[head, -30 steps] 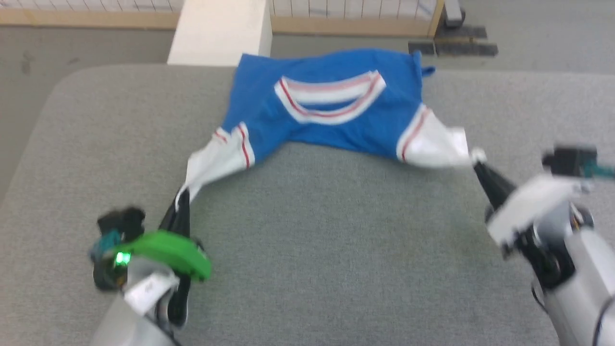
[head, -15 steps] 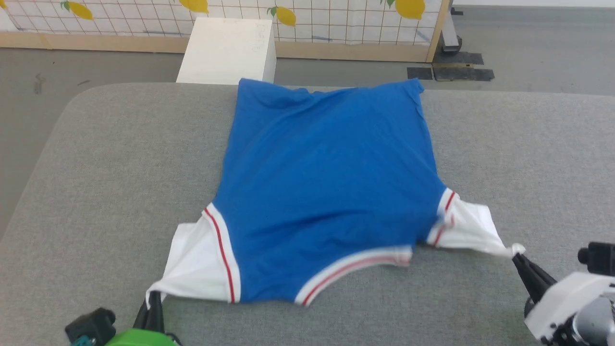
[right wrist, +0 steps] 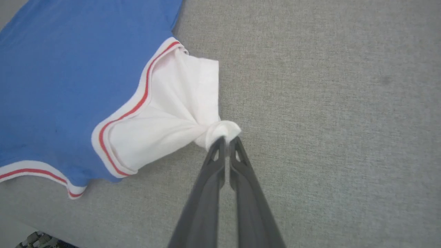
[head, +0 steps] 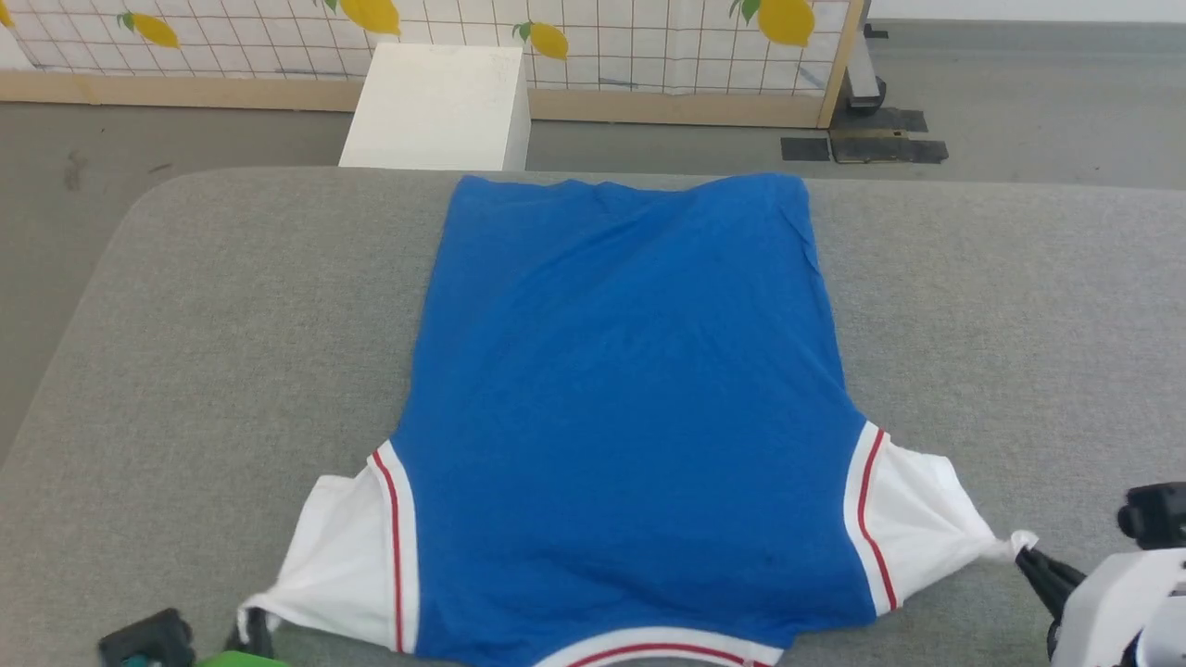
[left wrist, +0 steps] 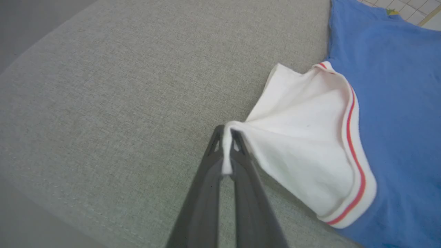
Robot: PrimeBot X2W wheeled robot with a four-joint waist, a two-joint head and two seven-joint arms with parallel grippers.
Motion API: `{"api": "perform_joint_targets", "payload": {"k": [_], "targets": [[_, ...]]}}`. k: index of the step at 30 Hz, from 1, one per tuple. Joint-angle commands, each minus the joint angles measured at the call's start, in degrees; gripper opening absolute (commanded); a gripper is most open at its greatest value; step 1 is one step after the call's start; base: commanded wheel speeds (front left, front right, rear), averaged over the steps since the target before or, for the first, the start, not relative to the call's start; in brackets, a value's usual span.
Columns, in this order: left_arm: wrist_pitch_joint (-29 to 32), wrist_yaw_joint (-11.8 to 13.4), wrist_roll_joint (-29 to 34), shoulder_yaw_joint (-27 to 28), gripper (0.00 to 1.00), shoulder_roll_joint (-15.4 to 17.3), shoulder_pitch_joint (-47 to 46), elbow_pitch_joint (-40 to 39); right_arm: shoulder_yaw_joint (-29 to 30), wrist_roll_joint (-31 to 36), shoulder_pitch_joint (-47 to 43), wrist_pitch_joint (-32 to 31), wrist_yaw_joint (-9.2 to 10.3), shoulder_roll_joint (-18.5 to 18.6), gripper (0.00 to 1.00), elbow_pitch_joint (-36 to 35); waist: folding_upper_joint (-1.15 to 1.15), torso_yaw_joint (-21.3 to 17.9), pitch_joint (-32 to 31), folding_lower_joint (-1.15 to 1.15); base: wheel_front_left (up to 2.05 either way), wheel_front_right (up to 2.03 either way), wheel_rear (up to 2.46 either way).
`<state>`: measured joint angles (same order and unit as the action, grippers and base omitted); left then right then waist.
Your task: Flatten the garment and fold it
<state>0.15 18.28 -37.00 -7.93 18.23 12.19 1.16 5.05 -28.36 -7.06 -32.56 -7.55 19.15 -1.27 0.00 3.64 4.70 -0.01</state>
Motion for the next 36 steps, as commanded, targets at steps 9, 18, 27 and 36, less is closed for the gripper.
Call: {"api": "perform_joint_targets", "payload": {"k": [9,18,27,36], "targets": [[10.89,-0.1,3.12,-5.72,0.0,4.07,-3.71,2.02,-11.13,6.69,10.01,-20.5,0.06,3.24,0.0,0.6,0.0,-1.36,1.35,0.01,0.0,0.0,0.0],[9.75,-0.37,3.31,-5.7,0.0,3.87,-6.47,1.49,-20.36,7.23,17.74,-35.18,0.06,4.31,0.0,7.81,0.0,-0.88,2.98,0.01,0.0,0.0,0.0],[8.15,-0.01,2.96,-5.27,0.0,3.46,-5.76,-0.35,-16.71,4.22,19.34,-30.13,0.06,3.39,1.0,6.38,0.0,-1.6,2.0,0.01,0.0,0.0,0.0],[7.03,0.31,2.77,-4.88,0.0,3.46,-5.06,-1.88,-4.74,3.7,20.27,-12.76,0.06,-2.53,1.0,0.32,0.0,-2.66,0.79,0.01,0.0,0.0,0.0]]}}
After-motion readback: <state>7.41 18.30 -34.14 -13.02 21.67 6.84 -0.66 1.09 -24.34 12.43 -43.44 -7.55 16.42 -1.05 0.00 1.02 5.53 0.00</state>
